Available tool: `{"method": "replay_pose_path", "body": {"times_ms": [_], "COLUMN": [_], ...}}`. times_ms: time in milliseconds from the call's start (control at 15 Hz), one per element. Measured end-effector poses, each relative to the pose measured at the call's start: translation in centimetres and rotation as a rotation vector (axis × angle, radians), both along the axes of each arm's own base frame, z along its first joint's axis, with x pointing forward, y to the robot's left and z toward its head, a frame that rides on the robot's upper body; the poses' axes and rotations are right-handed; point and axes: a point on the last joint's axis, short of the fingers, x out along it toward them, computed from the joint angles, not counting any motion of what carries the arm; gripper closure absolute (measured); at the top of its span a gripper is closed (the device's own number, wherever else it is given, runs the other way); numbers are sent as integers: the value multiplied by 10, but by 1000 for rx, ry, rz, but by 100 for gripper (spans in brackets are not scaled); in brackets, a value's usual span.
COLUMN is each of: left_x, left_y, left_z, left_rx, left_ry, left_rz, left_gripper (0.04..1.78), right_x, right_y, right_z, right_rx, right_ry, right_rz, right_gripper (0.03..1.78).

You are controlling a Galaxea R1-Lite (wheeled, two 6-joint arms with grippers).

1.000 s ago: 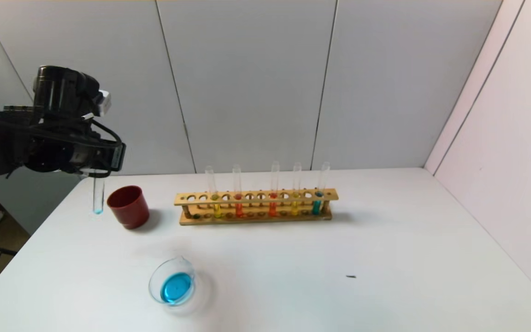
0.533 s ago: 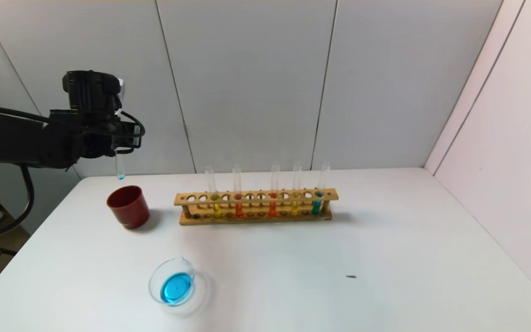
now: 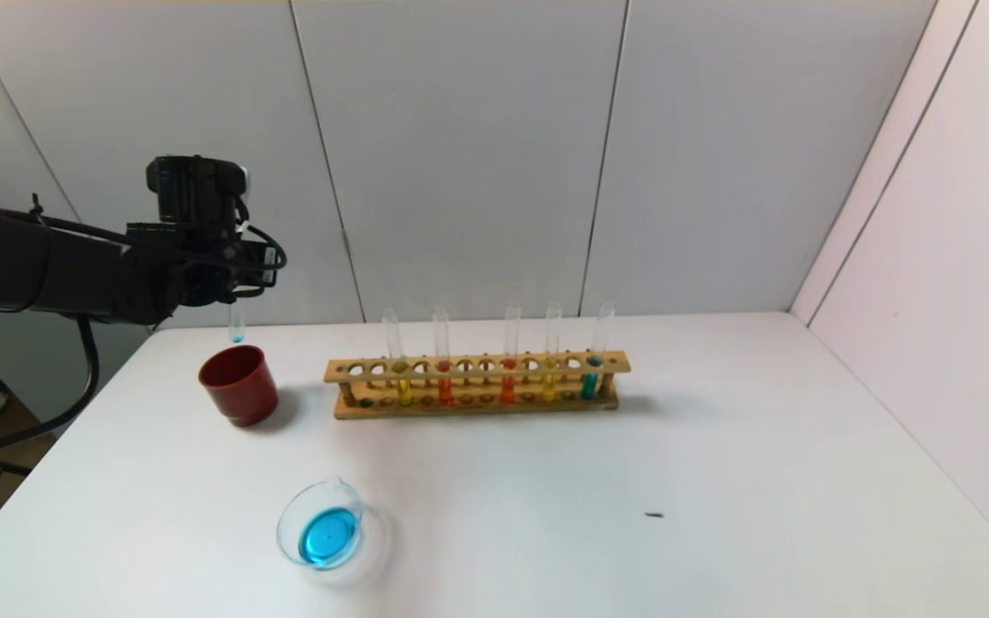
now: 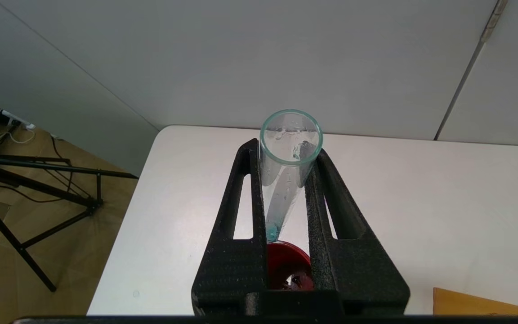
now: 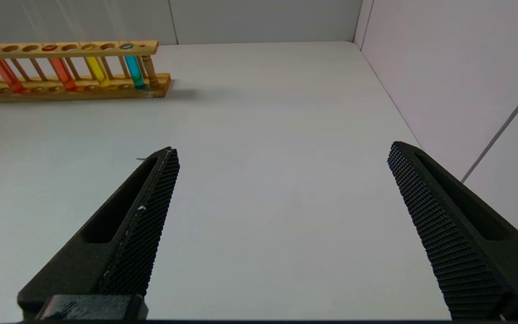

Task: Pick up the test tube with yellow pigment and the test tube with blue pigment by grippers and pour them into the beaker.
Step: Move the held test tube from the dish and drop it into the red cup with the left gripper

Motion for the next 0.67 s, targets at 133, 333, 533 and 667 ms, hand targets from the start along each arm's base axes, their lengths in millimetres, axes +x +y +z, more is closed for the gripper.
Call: {"method": "replay_pose_path", "body": {"times_ms": [133,333,533,667], "left_x": [-4,-9,-13,-14], "left_y": [0,1,-2,-3], "left_z": [3,6,2,-2], "left_rx": [2,0,-1,-27], "left_ry": [11,24,45,49], "left_rz": [-5,-8,-16,-14], "left_gripper": [152,152,152,152], "right_x": [0,0,0,0], "right_y": [0,0,0,0], "right_z": [0,0,0,0], "right_rx": [0,0,0,0], "right_ry": [0,0,0,0], "right_rz": [0,0,0,0], "right_gripper": [11,11,11,11]}}
